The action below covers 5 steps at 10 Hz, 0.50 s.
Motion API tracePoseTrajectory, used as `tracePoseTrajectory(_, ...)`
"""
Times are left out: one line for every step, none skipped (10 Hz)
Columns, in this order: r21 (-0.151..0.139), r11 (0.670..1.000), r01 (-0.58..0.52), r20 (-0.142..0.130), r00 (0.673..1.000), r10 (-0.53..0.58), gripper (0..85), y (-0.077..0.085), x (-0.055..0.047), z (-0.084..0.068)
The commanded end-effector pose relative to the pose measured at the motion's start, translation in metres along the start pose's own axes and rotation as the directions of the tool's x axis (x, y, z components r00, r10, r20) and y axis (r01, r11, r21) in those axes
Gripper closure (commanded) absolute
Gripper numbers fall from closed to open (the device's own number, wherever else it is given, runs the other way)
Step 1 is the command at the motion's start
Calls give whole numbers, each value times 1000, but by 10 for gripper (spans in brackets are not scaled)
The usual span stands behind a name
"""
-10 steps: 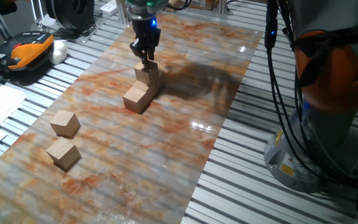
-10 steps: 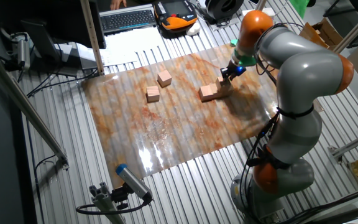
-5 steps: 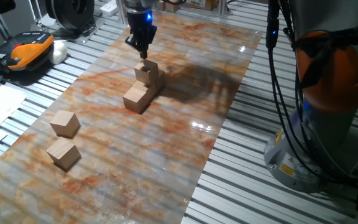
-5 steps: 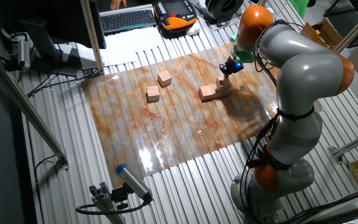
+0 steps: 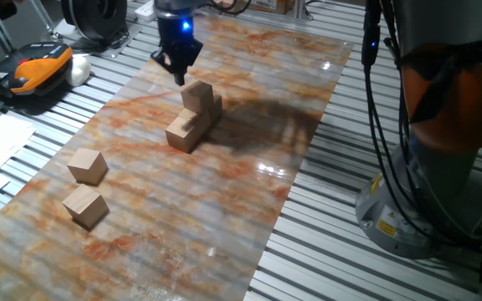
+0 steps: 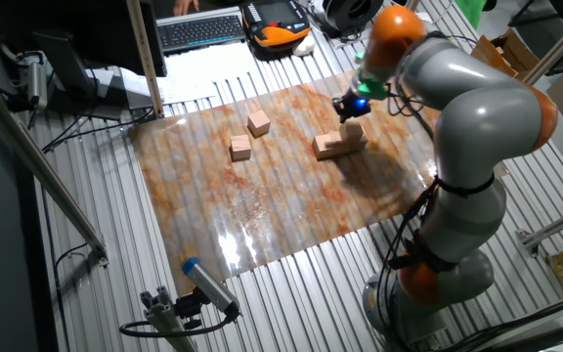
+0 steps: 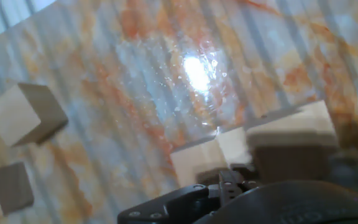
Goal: Stack the blocks into a pyramid shape
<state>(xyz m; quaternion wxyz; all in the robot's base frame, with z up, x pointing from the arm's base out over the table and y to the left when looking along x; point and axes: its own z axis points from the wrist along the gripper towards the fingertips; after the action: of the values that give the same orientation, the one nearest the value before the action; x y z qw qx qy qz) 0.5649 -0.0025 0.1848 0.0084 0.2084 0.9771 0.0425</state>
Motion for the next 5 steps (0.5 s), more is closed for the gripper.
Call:
tracePoseTrajectory(29,999,-22,5,1000,22,850,20,11,4)
tracePoseTrajectory(38,999,-30,6,1000,30,850,26,14,6)
tracePoseTrajectory(38,998,-42,3,999,42,850,30,16,7)
tracePoseTrajectory(41,998,-47,7,999,47,850,33,18,9)
tracePoseTrajectory(43,998,-54,14,998,54,850,36,20,13)
